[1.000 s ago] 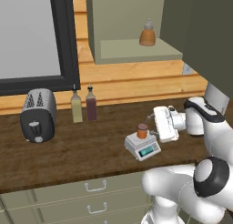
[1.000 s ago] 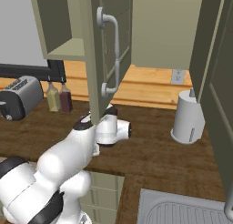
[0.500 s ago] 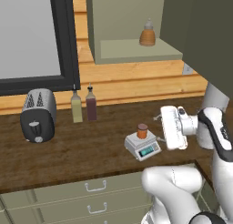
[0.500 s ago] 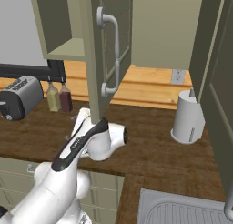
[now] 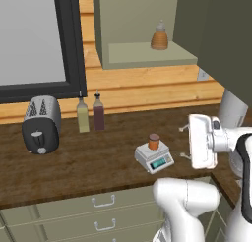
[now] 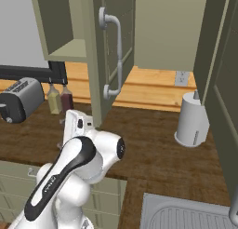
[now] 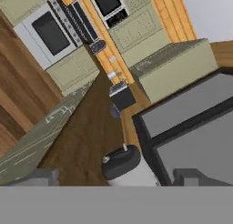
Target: Pick the jam and place it on the digital scale for weighing, and close the cabinet.
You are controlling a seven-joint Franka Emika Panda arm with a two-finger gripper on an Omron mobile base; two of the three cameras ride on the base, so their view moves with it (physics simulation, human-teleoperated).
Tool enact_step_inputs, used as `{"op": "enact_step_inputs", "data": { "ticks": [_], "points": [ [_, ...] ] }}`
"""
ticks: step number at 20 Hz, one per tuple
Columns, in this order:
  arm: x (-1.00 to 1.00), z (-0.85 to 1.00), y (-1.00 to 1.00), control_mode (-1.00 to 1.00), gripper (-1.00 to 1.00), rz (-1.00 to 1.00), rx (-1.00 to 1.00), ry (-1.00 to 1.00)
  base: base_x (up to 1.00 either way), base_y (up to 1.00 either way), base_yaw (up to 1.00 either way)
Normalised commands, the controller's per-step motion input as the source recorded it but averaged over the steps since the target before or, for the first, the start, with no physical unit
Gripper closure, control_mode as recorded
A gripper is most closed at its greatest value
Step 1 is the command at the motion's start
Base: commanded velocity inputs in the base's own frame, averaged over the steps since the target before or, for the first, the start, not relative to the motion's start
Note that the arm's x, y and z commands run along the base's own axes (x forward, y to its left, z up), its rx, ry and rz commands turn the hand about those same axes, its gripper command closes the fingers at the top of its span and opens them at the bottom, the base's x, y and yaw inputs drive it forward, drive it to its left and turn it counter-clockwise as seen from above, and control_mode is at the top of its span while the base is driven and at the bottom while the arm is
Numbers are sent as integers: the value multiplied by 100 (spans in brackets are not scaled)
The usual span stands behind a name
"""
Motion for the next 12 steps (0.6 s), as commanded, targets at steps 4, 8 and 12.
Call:
{"op": "enact_step_inputs", "data": {
  "ticks": [4, 8, 12],
  "points": [
    [-45, 71, -24, -100, -100, -7, -3, -39, 0, 0, 0],
    [-56, 68, -30, -100, -100, 0, -1, -35, 0, 0, 0],
    [-66, 51, -44, -100, -100, -10, -1, -26, 0, 0, 0]
  ]
}}
